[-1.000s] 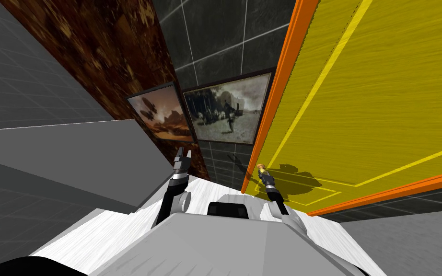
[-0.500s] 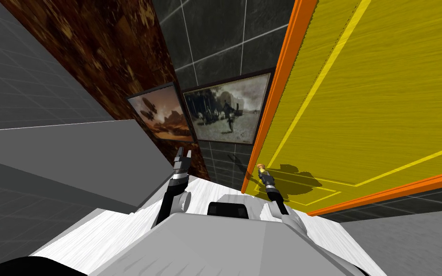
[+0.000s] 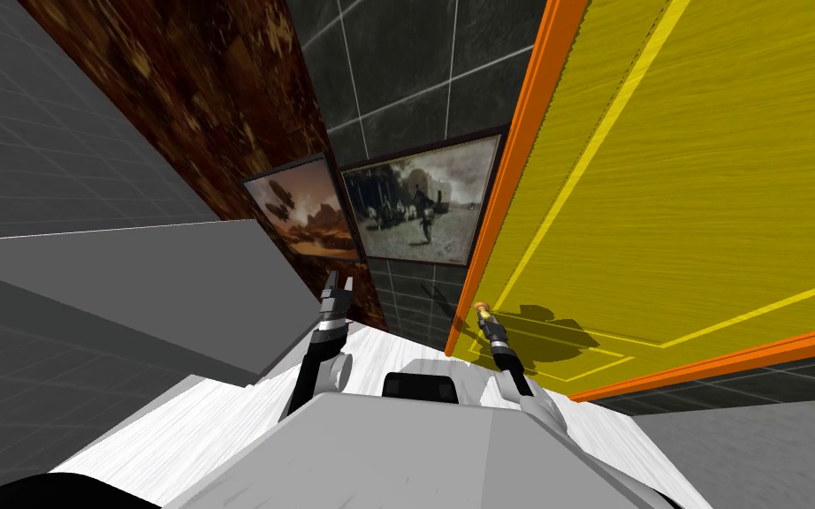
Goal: Pull the door open
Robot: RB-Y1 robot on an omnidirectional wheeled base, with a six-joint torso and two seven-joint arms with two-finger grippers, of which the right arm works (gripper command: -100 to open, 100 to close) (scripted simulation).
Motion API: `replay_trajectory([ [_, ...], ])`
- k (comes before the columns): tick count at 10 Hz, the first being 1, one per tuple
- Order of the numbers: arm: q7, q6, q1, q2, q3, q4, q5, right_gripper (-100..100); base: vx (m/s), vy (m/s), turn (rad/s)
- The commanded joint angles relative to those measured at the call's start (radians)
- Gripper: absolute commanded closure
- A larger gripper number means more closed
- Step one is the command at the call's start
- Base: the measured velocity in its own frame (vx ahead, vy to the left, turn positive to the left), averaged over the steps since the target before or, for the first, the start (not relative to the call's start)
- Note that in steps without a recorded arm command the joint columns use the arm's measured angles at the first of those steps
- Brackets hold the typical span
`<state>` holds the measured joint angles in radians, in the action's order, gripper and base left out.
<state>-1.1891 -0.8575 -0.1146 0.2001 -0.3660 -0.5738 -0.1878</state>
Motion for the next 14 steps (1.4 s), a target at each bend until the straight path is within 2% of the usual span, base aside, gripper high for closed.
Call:
replay_trajectory([
  [1, 0.042, -0.002, -0.001, -0.001, 0.004, 0.006, 0.009, 100, -0.025, -0.013, 0.036],
  [8, 0.220, -0.001, 0.001, 0.002, 0.019, 0.004, 0.050, 100, -0.028, -0.011, 0.041],
  [9, 0.224, -0.001, 0.001, 0.002, 0.019, 0.004, 0.050, 100, -0.021, -0.009, 0.020],
  [14, 0.359, 0.000, 0.004, 0.005, 0.032, 0.002, 0.086, 100, -0.029, -0.013, 0.044],
])
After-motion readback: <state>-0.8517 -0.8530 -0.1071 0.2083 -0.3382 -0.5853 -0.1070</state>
